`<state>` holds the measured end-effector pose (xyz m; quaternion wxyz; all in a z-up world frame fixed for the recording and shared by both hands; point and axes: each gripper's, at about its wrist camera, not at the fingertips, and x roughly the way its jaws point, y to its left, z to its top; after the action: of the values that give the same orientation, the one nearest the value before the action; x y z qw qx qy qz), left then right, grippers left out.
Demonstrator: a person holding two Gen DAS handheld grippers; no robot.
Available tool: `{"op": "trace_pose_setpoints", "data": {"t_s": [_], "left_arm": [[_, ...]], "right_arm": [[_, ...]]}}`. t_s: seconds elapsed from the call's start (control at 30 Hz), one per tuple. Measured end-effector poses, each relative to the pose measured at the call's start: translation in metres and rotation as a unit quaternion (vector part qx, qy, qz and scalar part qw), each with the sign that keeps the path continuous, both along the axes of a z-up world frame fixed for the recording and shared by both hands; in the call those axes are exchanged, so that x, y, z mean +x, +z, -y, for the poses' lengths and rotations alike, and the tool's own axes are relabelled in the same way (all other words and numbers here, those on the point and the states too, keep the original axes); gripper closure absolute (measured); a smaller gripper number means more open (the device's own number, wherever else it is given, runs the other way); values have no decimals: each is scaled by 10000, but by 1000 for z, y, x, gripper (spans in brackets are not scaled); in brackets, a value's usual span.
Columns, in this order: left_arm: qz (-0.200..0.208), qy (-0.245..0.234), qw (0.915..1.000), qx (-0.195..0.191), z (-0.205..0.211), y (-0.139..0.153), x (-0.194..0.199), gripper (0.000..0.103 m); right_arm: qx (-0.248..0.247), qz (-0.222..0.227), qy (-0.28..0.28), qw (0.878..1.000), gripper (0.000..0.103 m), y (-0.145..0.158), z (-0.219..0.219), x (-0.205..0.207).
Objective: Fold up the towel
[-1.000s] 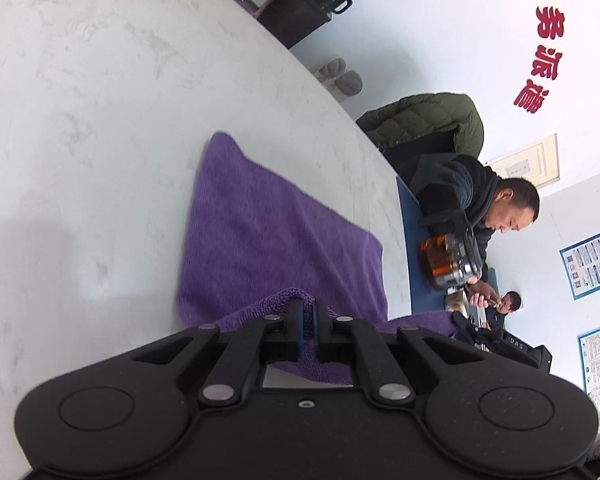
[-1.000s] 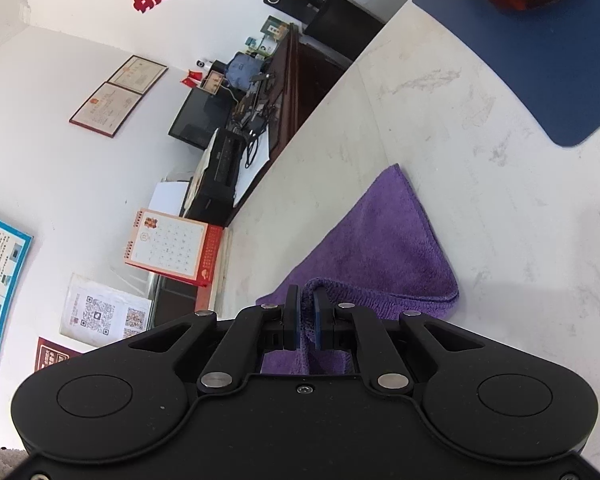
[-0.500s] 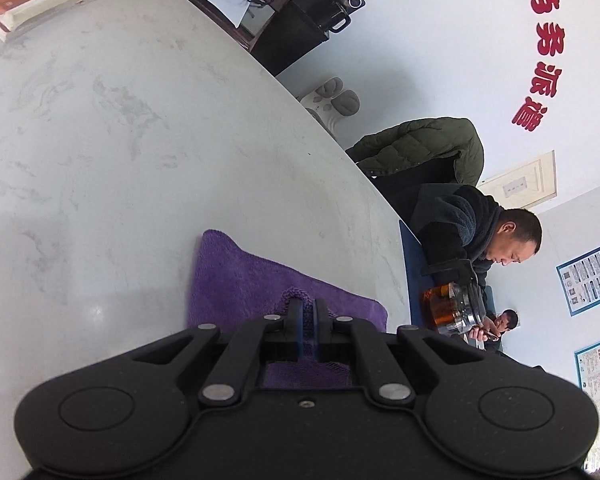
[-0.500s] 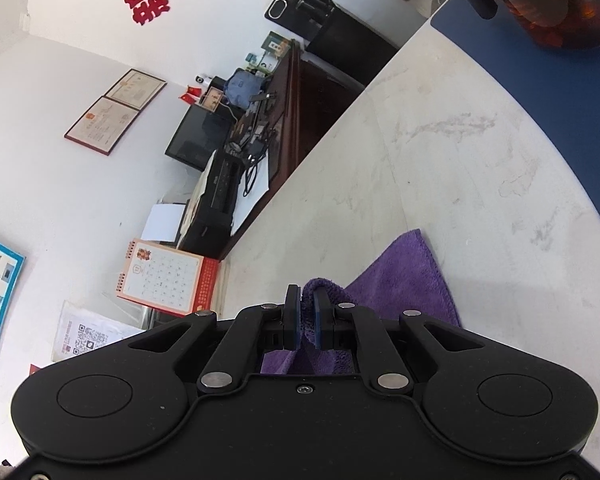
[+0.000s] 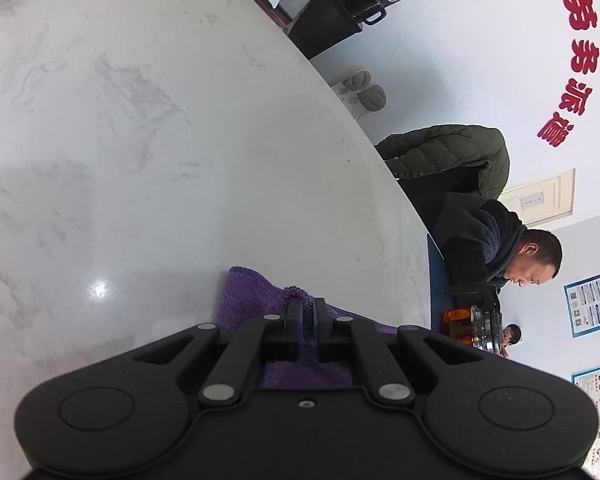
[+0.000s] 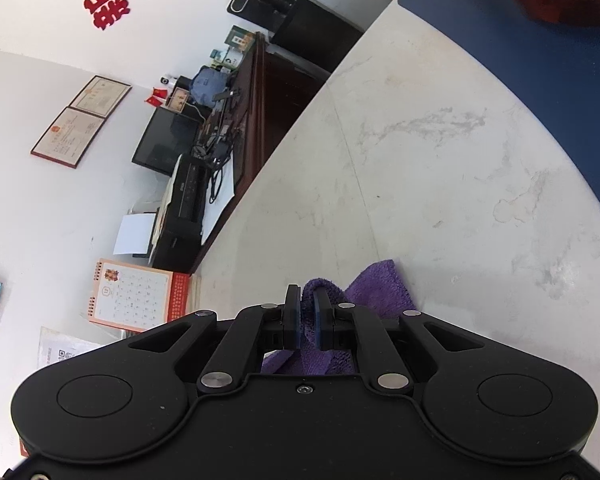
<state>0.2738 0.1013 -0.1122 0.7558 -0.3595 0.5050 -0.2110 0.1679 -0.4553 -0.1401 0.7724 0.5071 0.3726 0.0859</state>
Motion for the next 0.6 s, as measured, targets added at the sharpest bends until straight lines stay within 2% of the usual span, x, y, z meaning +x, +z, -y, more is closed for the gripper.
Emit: {"op": "trace_pose_setpoints", "data": {"t_s": [0.3,0.47,0.6], "left_arm": [[-171,110,9998,89,-5,-8,5,98],[-143,53,9998,133,-3,-6,4,98],[16,-1,10000,6,0,3,-1,98]], "right_arm": [[53,-294,-38,9995,95,-27,-3,20],[95,-270,14,9996,95,-27,-6,23],[172,-206,43,9996,95,-22,-6,20]]}}
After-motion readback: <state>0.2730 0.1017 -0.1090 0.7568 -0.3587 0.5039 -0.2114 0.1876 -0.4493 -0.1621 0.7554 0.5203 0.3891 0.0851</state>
